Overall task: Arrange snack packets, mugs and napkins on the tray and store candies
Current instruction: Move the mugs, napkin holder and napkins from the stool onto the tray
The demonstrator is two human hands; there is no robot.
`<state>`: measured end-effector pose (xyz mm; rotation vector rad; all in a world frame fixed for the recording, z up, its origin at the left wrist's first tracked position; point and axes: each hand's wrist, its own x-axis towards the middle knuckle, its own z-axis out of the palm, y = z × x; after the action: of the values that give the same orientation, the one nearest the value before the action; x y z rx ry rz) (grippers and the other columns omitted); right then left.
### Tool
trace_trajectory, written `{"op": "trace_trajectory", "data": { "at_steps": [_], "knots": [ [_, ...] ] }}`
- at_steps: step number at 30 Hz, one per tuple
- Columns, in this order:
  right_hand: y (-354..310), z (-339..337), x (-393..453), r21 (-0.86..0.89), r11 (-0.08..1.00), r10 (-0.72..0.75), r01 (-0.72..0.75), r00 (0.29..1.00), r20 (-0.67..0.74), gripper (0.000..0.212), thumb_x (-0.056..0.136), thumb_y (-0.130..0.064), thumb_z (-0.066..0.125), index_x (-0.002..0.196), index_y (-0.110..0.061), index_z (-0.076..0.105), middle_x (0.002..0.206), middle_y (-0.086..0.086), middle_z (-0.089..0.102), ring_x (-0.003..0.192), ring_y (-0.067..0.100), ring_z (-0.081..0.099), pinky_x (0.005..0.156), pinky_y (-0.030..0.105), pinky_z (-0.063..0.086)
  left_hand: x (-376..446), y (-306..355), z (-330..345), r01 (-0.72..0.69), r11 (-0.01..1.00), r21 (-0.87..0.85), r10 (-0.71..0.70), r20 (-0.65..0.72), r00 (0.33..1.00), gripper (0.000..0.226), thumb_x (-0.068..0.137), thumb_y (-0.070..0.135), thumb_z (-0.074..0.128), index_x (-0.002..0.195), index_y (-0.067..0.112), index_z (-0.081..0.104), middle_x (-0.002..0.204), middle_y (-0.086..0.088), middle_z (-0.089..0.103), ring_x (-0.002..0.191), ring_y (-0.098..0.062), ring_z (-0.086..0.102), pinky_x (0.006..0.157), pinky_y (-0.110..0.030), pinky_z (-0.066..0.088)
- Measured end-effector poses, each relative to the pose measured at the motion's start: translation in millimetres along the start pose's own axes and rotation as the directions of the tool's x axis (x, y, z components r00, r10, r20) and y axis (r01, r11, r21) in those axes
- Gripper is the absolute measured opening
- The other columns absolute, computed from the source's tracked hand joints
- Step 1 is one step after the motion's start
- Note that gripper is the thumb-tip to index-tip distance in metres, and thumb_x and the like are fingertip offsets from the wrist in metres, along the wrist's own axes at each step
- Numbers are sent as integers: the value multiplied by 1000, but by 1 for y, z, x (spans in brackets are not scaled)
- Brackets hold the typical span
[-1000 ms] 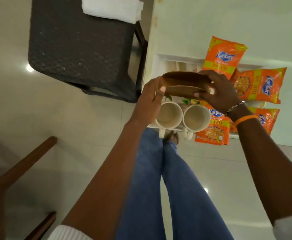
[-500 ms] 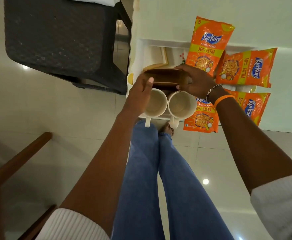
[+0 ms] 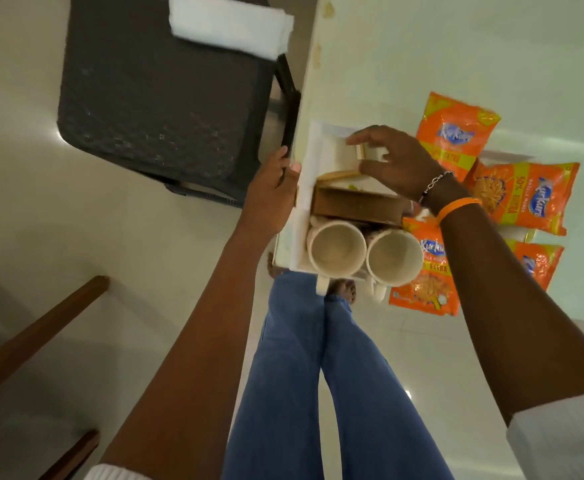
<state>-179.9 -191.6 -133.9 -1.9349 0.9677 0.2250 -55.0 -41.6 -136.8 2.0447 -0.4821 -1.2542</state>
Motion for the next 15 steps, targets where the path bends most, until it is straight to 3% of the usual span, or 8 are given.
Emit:
{"op": "trace_trajectory", "data": {
  "at_steps": [3,5,7,9,12,15],
  "knots": [
    [-36,12,39,114,992,-39,47,997,-68,29,86,2,55,113,-2,60,119,16,64,111,25,58,92,20,41,22,9,-27,-39,999,-34,36,-90,995,42,97,21,44,138,14,37,139,-7,47,122,-15,47,106,-29,37],
    [-56,21,65,143,989,-15,38,987,-158,30,86,-1,54,115,-4,60,115,15,65,108,25,60,94,25,43,36,14,-45,-40,998,-53,31,-151,988,41,96,19,47,136,15,41,135,-6,51,120,-15,49,99,-24,38],
    [-73,31,97,182,983,59,-14,968,-244,37,86,-7,54,123,-6,53,122,13,62,108,22,58,97,28,41,50,17,-65,-47,995,-83,31,-178,984,39,95,18,48,134,16,44,128,-1,54,111,-9,50,92,-22,39],
    [-86,40,127,329,937,214,-119,939,-270,50,88,-14,56,134,-8,39,133,12,55,116,23,54,101,29,39,60,17,-81,-53,996,-76,40,-168,985,38,95,20,47,133,19,43,119,6,51,105,-4,47,90,-20,37],
    [-95,47,164,627,735,463,-260,867,-183,73,86,-23,63,142,-5,20,145,14,40,130,29,43,109,35,37,69,14,-98,-54,996,-70,43,-155,987,37,96,23,46,133,22,43,114,11,48,104,-2,45,85,-16,36],
    [-98,51,188,793,528,594,-304,800,-89,83,80,-27,71,142,-3,21,148,14,34,131,31,41,109,41,39,74,11,-106,-52,997,-52,45,-135,990,35,96,23,45,132,19,45,115,8,48,105,-5,46,87,-19,37]
  ]
}}
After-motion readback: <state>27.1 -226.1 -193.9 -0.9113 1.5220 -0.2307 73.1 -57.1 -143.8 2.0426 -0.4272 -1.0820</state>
